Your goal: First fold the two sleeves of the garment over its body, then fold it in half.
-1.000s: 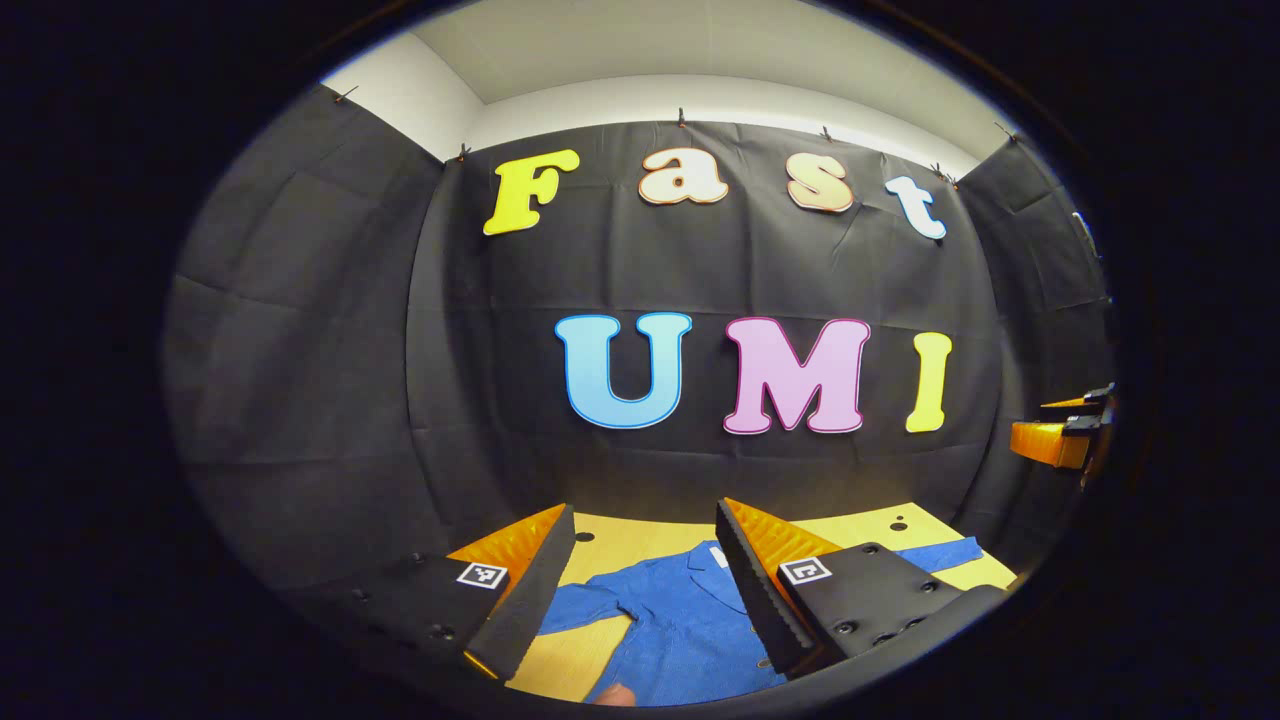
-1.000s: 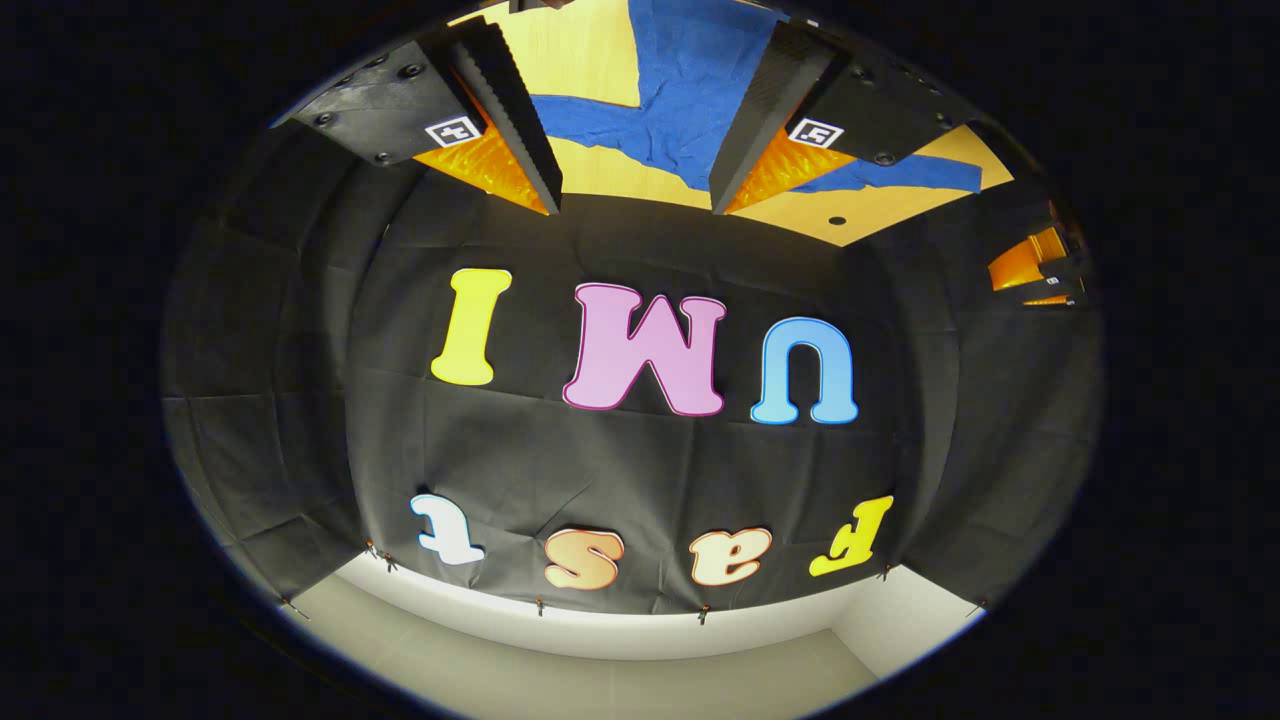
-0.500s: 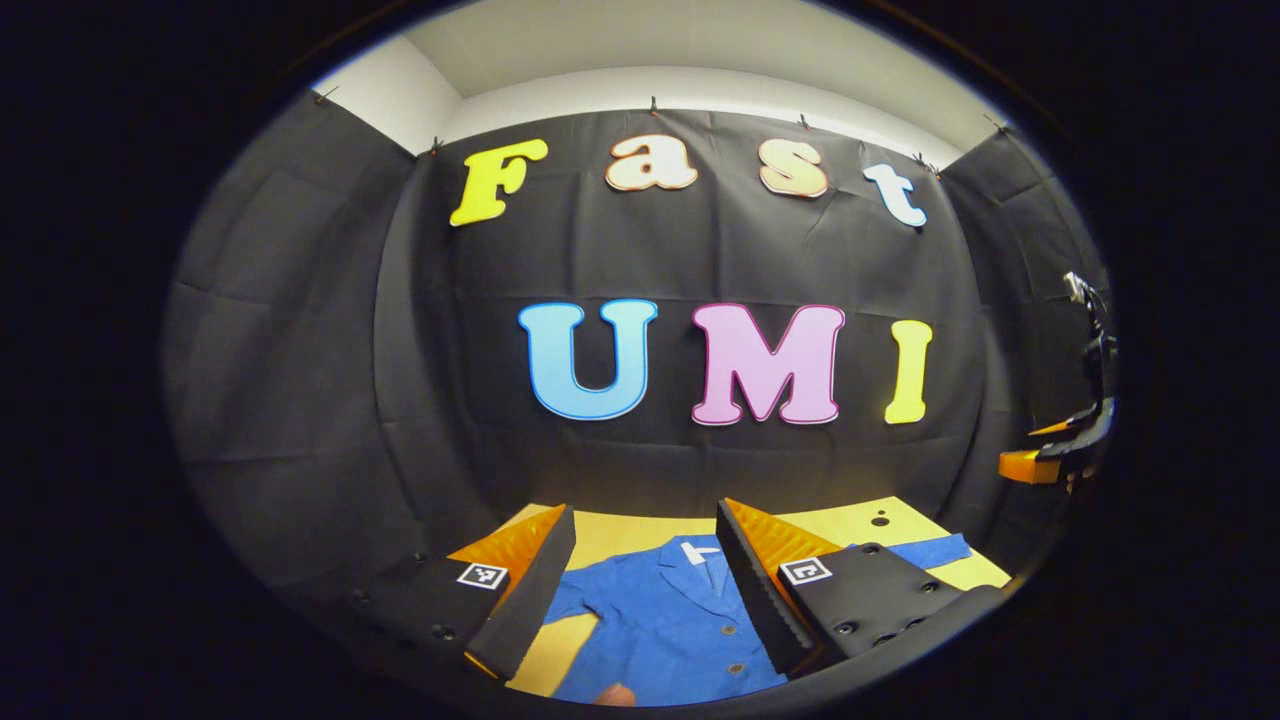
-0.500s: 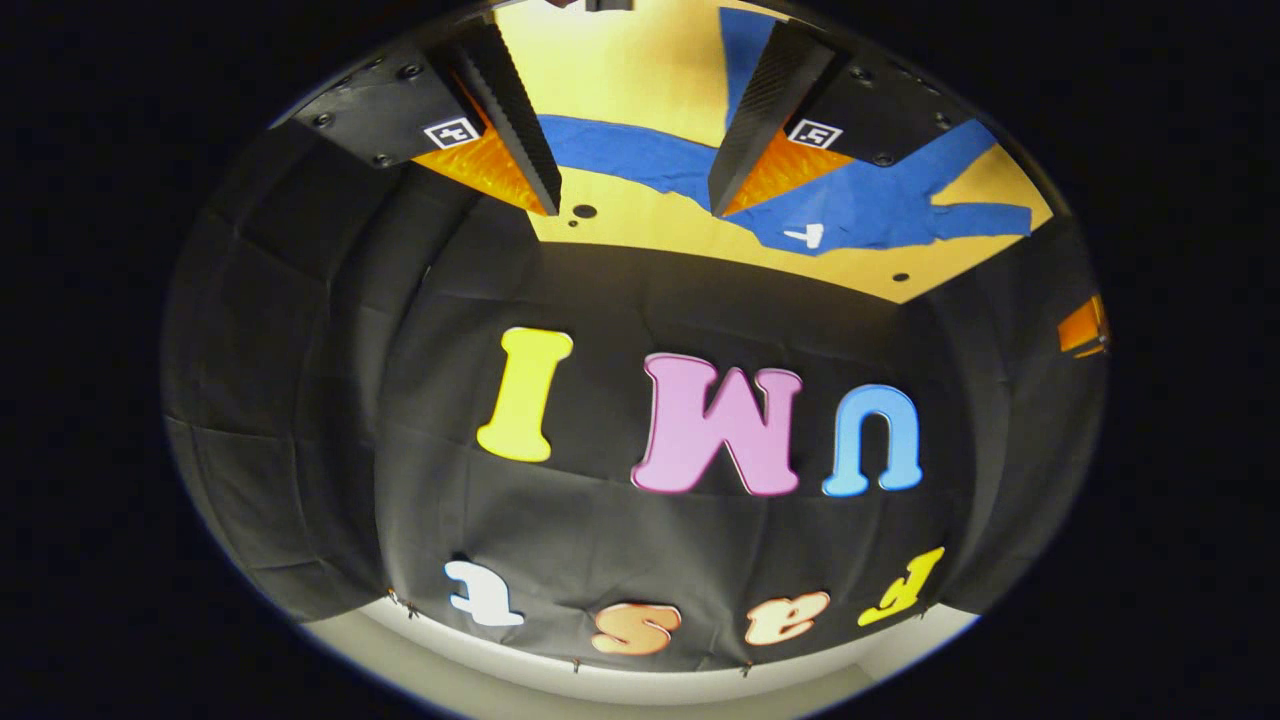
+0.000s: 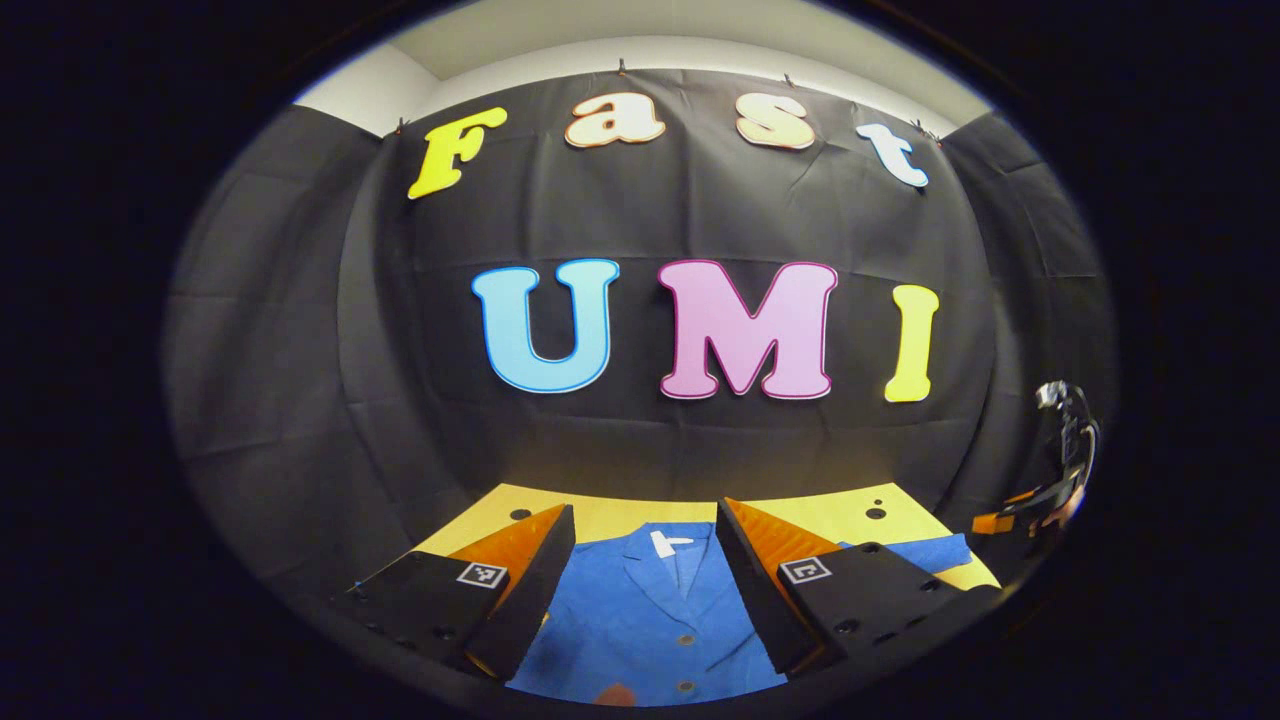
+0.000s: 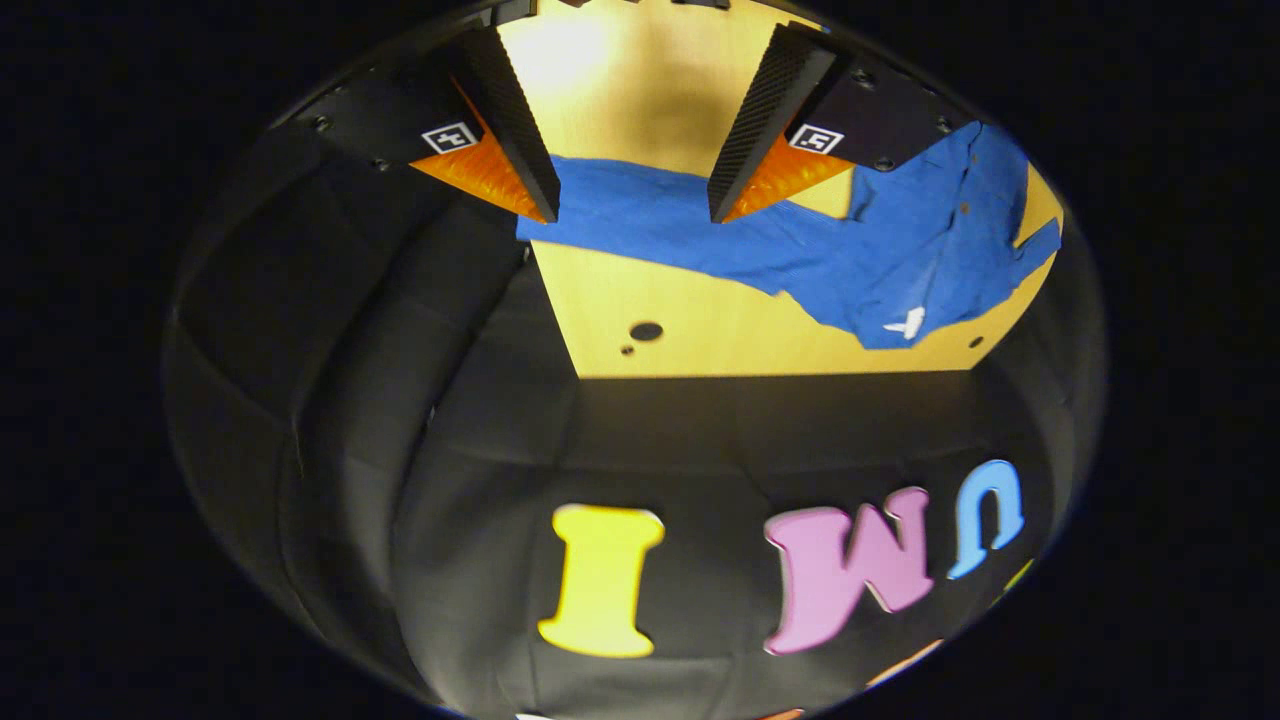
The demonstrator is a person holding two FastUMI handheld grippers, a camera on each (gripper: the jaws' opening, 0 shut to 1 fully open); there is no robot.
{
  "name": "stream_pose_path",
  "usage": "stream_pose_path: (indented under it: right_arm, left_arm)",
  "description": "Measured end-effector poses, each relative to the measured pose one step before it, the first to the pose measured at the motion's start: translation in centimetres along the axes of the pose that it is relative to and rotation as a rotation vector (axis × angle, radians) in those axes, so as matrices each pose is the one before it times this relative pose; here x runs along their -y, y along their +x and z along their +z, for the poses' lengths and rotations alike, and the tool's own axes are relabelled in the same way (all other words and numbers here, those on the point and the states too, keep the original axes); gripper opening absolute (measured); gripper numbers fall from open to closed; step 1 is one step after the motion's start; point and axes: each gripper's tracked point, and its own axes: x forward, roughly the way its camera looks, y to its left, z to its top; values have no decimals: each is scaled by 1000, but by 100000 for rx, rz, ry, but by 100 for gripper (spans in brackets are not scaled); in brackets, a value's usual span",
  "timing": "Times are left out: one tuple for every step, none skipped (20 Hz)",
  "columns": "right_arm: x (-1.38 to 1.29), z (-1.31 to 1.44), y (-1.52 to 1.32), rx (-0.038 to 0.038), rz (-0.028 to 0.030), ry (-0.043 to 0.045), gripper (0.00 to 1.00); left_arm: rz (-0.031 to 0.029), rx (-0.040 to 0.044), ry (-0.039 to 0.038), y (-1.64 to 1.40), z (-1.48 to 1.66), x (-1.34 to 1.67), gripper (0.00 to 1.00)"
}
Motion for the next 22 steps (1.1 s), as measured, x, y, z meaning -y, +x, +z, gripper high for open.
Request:
stream_pose_path:
  right_arm:
    - [1414,-1737,2450,-6659,-1041,3366,96]
    - [1300,-1404,2097,-6473,-1194,4280,97]
    - [795,-702,2087,-4963,-802,3805,97]
    - [852,-611,1458,-3758,-1062,3064,97]
    - [750,-430,853,-2726,-916,2119,98]
    - [644,-201,751,-2260,-1053,1462,99]
    - [395,-105,691,-1106,-460,680,99]
    - [165,-108,671,-1284,54,145,99]
    - [-56,-337,296,-2005,-32,-135,98]
    - [-98,-311,593,-1799,349,-270,98]
    - [81,-180,760,-1405,-215,-620,98]
    - [338,-151,465,-1301,-1113,-647,98]
    - [393,67,-29,219,-1811,-1269,98]
    - [144,696,890,1234,-1191,220,89]
    - [349,-342,-505,-1065,-881,-121,84]
    - [24,321,-4,128,814,717,79]
    - [-777,-155,322,-1916,2032,3418,45]
    - [-419,239,36,90,480,1683,11]
    - [-59,-238,-176,-35,304,402,14]
    - [-31,-55,-81,214,-476,-504,0]
    - [104,-29,-80,352,-113,-1202,5]
    - [-640,611,-611,2756,822,-887,5]
  left_arm:
    - [169,-824,-290,639,-64,775,81]
    - [323,-763,49,549,60,661,81]
    - [582,-323,557,458,8,538,81]
    - [863,-301,1266,391,175,409,81]
    - [1248,-890,2330,150,-58,267,81]
    - [1038,-32,2331,172,175,277,81]
    - [112,796,1707,80,192,387,81]
    - [-285,649,1118,17,297,421,81]
    - [-175,5,847,130,-45,414,83]
    - [-277,-299,638,150,6,428,81]
    - [-226,-337,534,121,-108,469,81]
    - [-146,-425,418,135,37,310,81]
    - [-98,-497,422,132,-12,277,81]
    - [-106,-128,240,37,-8,157,81]
    - [-224,-63,-13,42,-47,233,82]
    - [-208,-89,-94,-86,45,217,80]
    - [129,-133,-233,-141,-107,86,80]
    - [-280,-92,-72,-206,45,122,82]
    - [-328,265,39,-295,-28,67,82]
    - [-324,446,396,-304,101,-12,82]
    - [-91,519,897,-207,70,-161,80]
    - [534,739,1329,-310,52,-429,82]
